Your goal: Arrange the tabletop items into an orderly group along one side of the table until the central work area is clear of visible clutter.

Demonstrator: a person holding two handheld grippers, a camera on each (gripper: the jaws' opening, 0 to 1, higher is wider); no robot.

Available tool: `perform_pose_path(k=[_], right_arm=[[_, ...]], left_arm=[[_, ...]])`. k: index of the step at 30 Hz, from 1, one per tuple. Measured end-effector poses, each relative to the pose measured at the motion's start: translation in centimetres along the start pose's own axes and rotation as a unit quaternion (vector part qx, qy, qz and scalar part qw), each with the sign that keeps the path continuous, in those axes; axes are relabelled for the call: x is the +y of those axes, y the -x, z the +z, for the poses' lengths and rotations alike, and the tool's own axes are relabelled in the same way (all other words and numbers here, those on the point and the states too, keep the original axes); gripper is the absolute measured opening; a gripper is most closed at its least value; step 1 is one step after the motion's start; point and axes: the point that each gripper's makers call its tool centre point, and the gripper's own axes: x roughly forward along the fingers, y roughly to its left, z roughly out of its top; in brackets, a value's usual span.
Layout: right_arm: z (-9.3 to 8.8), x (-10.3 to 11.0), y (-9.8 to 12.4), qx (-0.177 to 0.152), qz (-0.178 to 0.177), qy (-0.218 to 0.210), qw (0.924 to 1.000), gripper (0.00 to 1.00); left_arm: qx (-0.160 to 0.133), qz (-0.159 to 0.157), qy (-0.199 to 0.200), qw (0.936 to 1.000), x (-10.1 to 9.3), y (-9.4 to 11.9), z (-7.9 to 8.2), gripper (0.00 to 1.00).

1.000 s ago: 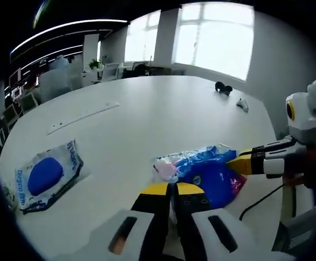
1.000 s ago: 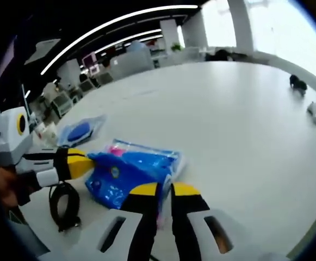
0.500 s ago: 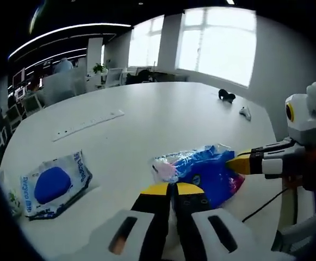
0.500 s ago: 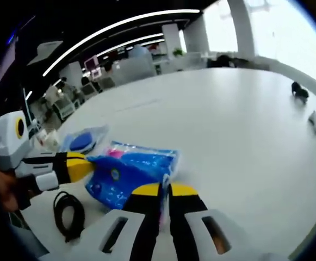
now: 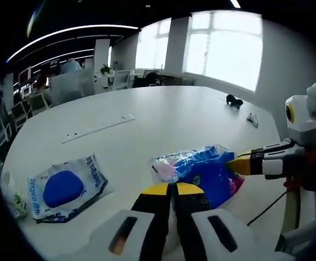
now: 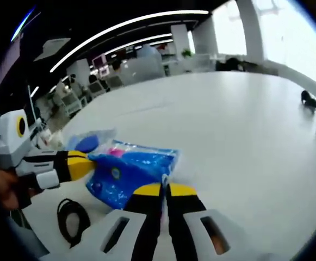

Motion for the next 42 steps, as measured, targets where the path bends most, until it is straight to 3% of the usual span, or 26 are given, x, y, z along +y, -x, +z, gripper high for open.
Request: perform_pose_path(k=[22,42], right_arm=[[5.0,3.0,-4.4,-0.012,0.030,0.056,0.9979,0.00],[5.9,2.8,-7.5,-0.004,0.039,0.065,0.9971,0.00]], left_arm=[[-0.027,0.046,0.046,0.9975,5.6,-0.3,2.5,0.01],[-0.024,0.067,0.064,0.9955,7.9,-2.3,3.0,0.01]])
